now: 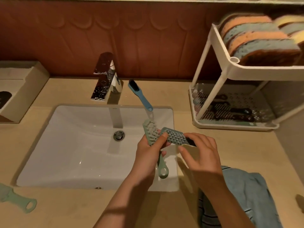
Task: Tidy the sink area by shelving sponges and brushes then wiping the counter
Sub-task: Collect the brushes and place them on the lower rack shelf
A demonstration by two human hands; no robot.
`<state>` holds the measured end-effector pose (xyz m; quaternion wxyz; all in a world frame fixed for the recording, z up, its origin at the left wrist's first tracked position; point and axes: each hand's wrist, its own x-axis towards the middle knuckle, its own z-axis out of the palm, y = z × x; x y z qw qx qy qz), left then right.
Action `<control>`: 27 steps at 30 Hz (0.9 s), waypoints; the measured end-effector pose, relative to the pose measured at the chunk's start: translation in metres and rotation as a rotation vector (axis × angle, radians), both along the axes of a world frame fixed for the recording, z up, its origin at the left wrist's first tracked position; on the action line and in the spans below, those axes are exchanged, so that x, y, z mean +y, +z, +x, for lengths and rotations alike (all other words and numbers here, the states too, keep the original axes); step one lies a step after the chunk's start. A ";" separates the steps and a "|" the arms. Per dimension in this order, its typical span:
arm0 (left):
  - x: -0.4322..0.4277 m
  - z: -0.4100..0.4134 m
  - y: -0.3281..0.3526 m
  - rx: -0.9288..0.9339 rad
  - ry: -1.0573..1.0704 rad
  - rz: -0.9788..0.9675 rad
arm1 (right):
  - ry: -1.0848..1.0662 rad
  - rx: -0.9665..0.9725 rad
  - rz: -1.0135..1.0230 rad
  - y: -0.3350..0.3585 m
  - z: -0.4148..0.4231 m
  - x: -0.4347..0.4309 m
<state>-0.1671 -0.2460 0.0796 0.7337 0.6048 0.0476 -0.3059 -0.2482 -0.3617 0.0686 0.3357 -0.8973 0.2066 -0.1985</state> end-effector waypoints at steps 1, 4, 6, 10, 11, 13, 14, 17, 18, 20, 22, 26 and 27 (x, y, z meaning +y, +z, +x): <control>-0.007 -0.005 0.000 0.009 -0.015 -0.007 | -0.004 -0.011 -0.010 -0.001 -0.003 -0.007; -0.025 -0.016 -0.002 0.052 -0.054 -0.034 | -0.032 -0.041 -0.027 -0.003 -0.010 -0.022; -0.041 -0.023 0.001 0.093 -0.085 -0.074 | -0.067 -0.052 -0.040 -0.006 -0.016 -0.036; -0.063 -0.024 0.000 0.242 -0.087 -0.152 | -0.081 -0.076 0.013 -0.004 -0.020 -0.056; -0.072 -0.023 -0.001 0.305 -0.089 -0.162 | -0.105 -0.067 0.039 -0.003 -0.021 -0.064; -0.086 -0.018 0.000 0.413 -0.061 -0.190 | -0.157 -0.036 0.119 -0.002 -0.022 -0.080; -0.091 -0.016 -0.001 0.450 -0.039 -0.201 | -0.190 -0.025 0.157 -0.002 -0.021 -0.088; -0.098 -0.007 0.001 0.486 0.038 -0.217 | -0.262 -0.026 0.192 -0.003 -0.013 -0.115; -0.100 -0.002 0.002 0.479 0.046 -0.210 | -0.280 -0.018 0.180 -0.003 -0.007 -0.127; -0.101 0.006 0.000 0.467 0.042 -0.166 | -0.304 0.022 0.133 -0.009 0.006 -0.151; -0.100 0.012 -0.002 0.462 0.047 -0.151 | -0.332 0.081 0.079 -0.016 0.019 -0.174; -0.099 0.024 -0.010 0.546 0.113 -0.220 | -0.381 0.216 -0.015 -0.029 0.039 -0.213; -0.100 0.027 -0.013 0.571 0.126 -0.238 | -0.384 0.227 -0.032 -0.029 0.044 -0.222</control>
